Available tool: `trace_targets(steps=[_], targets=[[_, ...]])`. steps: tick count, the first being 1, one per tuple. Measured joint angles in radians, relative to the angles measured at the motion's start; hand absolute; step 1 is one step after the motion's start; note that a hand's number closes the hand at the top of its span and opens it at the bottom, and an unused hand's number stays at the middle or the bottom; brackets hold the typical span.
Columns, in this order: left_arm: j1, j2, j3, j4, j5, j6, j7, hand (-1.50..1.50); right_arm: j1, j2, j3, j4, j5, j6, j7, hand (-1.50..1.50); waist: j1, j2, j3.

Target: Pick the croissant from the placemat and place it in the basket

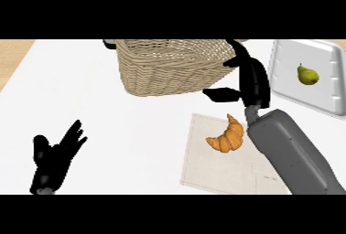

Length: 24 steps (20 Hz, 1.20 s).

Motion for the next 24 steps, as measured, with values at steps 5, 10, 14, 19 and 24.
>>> trace_targets(steps=[5,10,14,19,24], targets=[[0.026,0.002,0.011,-0.010,0.005,0.002,-0.008,0.00,-0.109,-0.123,0.035,-0.031,0.060,0.242,0.262,-1.50,-0.021,0.001,0.005],[0.041,0.006,0.020,-0.023,0.011,0.000,-0.010,0.00,-0.203,-0.184,0.043,-0.116,-0.027,0.544,0.488,-1.50,-0.028,0.005,0.008],[0.050,0.003,0.024,-0.030,0.014,0.004,-0.004,0.00,-0.246,-0.213,0.028,-0.188,-0.156,0.725,0.597,-1.50,-0.037,0.007,0.011],[0.061,-0.002,0.021,-0.043,0.009,0.007,-0.009,0.00,-0.252,-0.269,0.012,-0.270,-0.296,0.819,0.657,-1.50,-0.039,0.012,0.013],[0.057,0.003,0.027,-0.044,0.010,-0.008,-0.016,0.00,-0.250,-0.322,0.000,-0.341,-0.409,0.855,0.702,-1.50,-0.028,0.020,0.013]])
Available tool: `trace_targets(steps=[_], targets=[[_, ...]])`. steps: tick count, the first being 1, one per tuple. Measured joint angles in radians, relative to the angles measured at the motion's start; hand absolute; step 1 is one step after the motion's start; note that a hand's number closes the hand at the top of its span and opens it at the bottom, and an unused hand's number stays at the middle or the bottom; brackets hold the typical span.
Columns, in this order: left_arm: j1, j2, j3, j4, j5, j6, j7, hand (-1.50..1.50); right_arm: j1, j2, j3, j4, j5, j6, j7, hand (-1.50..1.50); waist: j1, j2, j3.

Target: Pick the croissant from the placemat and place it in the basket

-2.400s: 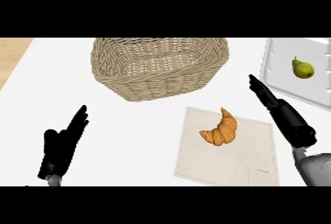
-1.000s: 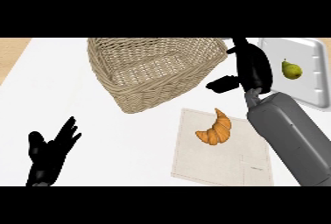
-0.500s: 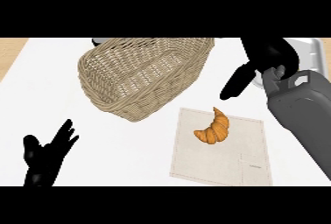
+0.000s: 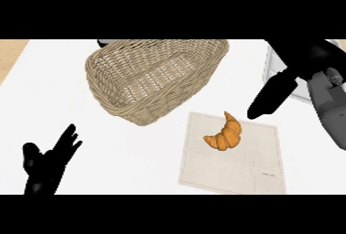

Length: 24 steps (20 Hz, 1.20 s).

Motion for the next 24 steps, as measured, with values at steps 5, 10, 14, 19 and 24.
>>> trace_targets(steps=[5,10,14,19,24], targets=[[-0.011,-0.003,-0.001,0.000,-0.006,-0.001,0.014,0.00,0.041,-0.034,0.008,-0.083,-0.048,-0.008,0.035,-1.50,0.010,0.006,0.001],[-0.019,-0.006,0.008,0.014,0.001,-0.025,-0.003,0.00,0.108,-0.040,0.026,-0.150,-0.034,-0.038,0.043,-1.50,0.022,0.011,0.002],[-0.027,-0.014,0.003,0.013,-0.012,-0.020,0.003,0.00,0.170,-0.033,0.049,-0.166,0.024,-0.067,0.025,-1.50,0.032,0.015,0.004],[-0.029,-0.019,0.001,0.010,-0.018,-0.028,0.000,0.00,0.245,-0.019,0.089,-0.155,0.089,-0.096,0.007,-1.50,0.040,0.017,0.004],[-0.032,-0.027,0.002,0.020,-0.026,-0.033,-0.006,0.00,0.315,0.005,0.126,-0.139,0.151,-0.124,-0.012,-1.50,0.043,0.018,0.006]])
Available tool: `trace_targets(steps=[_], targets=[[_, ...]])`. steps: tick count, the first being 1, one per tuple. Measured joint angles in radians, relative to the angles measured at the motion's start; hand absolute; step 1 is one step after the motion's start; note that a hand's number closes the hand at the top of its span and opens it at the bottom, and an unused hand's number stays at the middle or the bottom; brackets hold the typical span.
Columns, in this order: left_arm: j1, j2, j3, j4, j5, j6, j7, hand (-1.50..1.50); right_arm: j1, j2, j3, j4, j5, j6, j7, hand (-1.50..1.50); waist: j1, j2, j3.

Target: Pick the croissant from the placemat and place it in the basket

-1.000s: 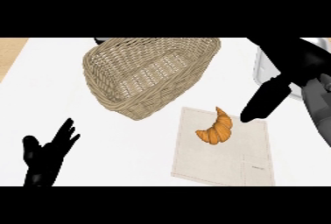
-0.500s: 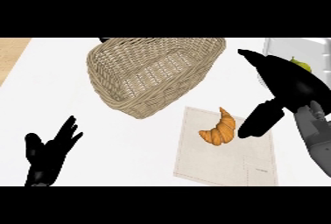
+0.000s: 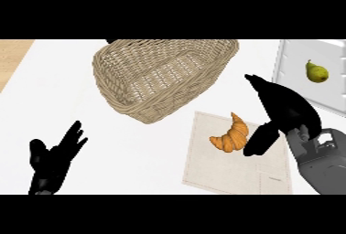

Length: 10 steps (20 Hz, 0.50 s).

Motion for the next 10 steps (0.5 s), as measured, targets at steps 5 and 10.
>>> trace_targets(steps=[5,10], targets=[[-0.002,0.000,0.002,-0.020,-0.007,0.005,0.033,0.00,0.059,0.045,0.022,0.011,0.067,-0.035,-0.014,-1.50,0.004,0.001,-0.001],[-0.007,-0.002,0.010,-0.014,-0.008,-0.008,0.036,0.00,0.080,0.086,0.031,0.038,0.134,-0.060,-0.027,-1.50,0.008,0.002,-0.001]])
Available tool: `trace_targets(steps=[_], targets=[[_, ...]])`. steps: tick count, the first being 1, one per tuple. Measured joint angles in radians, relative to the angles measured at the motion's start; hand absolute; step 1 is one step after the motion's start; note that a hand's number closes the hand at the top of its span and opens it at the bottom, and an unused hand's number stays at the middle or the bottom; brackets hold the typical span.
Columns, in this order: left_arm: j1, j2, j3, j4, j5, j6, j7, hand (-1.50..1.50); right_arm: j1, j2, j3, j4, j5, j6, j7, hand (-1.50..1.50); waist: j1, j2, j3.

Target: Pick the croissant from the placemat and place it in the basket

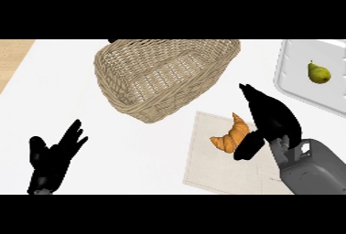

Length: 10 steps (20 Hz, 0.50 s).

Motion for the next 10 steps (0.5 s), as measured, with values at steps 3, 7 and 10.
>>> trace_targets(steps=[3,7,10], targets=[[0.004,-0.010,-0.001,-0.002,-0.008,0.001,-0.006,0.00,0.015,0.021,0.001,0.032,0.034,-0.011,-0.015,-1.50,0.002,0.000,0.001],[-0.003,-0.015,0.002,0.011,-0.019,-0.003,-0.002,0.00,0.032,0.053,-0.002,0.066,0.078,-0.020,-0.032,-1.50,0.002,0.000,0.003],[-0.005,-0.009,0.020,0.025,-0.012,-0.025,-0.016,0.00,0.056,0.070,-0.004,0.073,0.106,-0.026,-0.043,-1.50,0.000,-0.001,0.003]])
